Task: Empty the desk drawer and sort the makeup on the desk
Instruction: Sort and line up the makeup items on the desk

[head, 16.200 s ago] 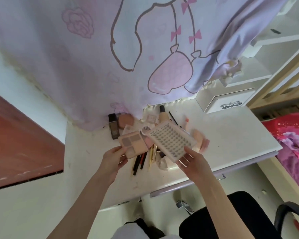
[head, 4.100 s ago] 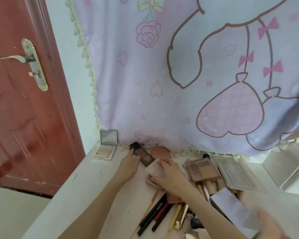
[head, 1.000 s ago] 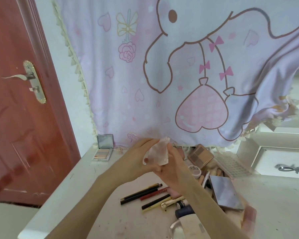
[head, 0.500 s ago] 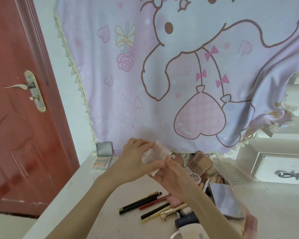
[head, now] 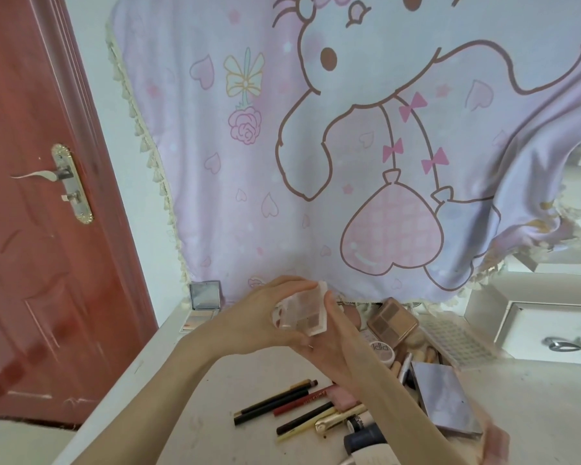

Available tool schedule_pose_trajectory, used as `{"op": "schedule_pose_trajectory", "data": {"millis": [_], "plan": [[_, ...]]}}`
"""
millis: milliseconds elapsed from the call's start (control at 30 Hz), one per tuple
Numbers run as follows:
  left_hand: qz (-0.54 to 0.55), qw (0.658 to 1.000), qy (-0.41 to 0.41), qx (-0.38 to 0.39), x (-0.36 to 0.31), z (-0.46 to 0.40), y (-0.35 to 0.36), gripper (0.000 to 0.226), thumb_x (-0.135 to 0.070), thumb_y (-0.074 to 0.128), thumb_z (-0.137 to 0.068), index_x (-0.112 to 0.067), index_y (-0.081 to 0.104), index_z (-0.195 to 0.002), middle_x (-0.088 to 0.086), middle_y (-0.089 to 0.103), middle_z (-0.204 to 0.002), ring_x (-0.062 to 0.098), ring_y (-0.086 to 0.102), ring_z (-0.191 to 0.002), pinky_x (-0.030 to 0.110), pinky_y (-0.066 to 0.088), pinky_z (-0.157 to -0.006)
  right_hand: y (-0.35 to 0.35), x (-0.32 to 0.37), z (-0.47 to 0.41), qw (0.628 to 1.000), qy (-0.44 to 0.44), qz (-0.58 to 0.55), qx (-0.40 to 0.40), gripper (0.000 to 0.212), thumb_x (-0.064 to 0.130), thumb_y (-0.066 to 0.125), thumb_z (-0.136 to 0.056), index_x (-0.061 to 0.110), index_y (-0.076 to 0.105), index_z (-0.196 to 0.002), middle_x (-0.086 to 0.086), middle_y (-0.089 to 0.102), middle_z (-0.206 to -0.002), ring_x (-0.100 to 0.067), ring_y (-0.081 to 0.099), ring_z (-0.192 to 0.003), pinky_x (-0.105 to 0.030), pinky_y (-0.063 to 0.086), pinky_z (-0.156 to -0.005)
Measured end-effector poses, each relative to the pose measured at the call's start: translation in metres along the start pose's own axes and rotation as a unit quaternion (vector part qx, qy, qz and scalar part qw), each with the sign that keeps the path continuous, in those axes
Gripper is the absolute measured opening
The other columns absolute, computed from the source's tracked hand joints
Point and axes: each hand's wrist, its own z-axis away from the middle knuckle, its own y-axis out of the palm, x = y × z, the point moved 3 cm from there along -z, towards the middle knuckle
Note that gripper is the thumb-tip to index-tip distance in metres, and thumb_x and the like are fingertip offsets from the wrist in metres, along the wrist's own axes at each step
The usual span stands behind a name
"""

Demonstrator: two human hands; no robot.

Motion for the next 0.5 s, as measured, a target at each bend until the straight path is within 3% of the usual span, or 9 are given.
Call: {"op": "schedule_pose_trajectory", "data": {"millis": [67, 167, 233, 333, 433, 500], "plan": [[0.005, 1.0, -0.008, -0.001, 0.002, 0.0, -0.001, 0.069, -0.032, 0.077, -0.073, -0.043, 0.039, -0.129, -0.041, 0.033, -0.122, -0.026, 0.031, -0.113, -0.003, 0.025, -0.092, -0.001, -0.002, -0.002, 1.0, 0.007, -0.012, -0.009, 0.069, 0.045, 0.077, -0.071, 0.01, 0.058, -0.127, -0.02, 0.052, -0.133, -0.034, 0.052, -0.119, -0.046, 0.045, -0.098], [0.008, 0.999, -0.03, 0.022, 0.007, -0.001, -0.003, 0.066, -0.029, 0.075, -0.075, -0.041, 0.041, -0.13, -0.046, 0.032, -0.116, -0.031, 0.03, -0.108, -0.006, 0.025, -0.088, -0.004, -0.008, -0.007, 0.999, 0.032, -0.021, -0.026, 0.075, 0.046, 0.077, -0.07, 0.008, 0.055, -0.13, -0.023, 0.05, -0.135, -0.035, 0.053, -0.116, -0.045, 0.046, -0.097], [0.004, 0.998, -0.045, 0.044, 0.01, -0.003, -0.007, 0.065, -0.032, 0.073, -0.077, -0.039, 0.041, -0.133, -0.046, 0.032, -0.118, -0.026, 0.032, -0.112, -0.003, 0.026, -0.091, -0.005, -0.01, -0.011, 0.998, 0.041, -0.022, -0.031, 0.072, 0.048, 0.071, -0.076, 0.007, 0.052, -0.132, -0.024, 0.049, -0.135, -0.035, 0.054, -0.116, -0.045, 0.048, -0.096], [0.027, 0.994, -0.077, 0.073, 0.021, -0.008, -0.016, 0.063, -0.03, 0.071, -0.08, -0.035, 0.042, -0.135, -0.033, 0.039, -0.126, -0.008, 0.039, -0.118, 0.01, 0.031, -0.098, -0.004, -0.014, -0.018, 0.998, 0.049, -0.043, -0.025, 0.065, 0.045, 0.065, -0.082, 0.008, 0.051, -0.133, -0.019, 0.053, -0.129, -0.031, 0.056, -0.109, -0.041, 0.049, -0.09], [0.082, 0.986, -0.098, 0.104, 0.04, -0.011, -0.025, 0.05, -0.027, 0.068, -0.083, -0.036, 0.049, -0.129, -0.029, 0.049, -0.123, -0.011, 0.046, -0.111, 0.011, 0.037, -0.095, -0.005, -0.021, -0.026, 0.996, 0.047, -0.071, -0.042, 0.067, 0.042, 0.072, -0.076, 0.006, 0.054, -0.13, -0.022, 0.056, -0.124, -0.033, 0.057, -0.101, -0.042, 0.051, -0.09], [0.111, 0.988, -0.088, 0.067, 0.054, -0.016, -0.034, 0.034, -0.024, 0.063, -0.087, -0.032, 0.06, -0.121, -0.025, 0.062, -0.114, -0.007, 0.055, -0.108, 0.016, 0.044, -0.092, -0.012, -0.028, -0.035, 0.99, 0.059, -0.094, -0.085, 0.066, 0.043, 0.069, -0.078, -0.001, 0.055, -0.125, -0.026, 0.058, -0.114, -0.037, 0.058, -0.096, -0.044, 0.053, -0.086]]}}
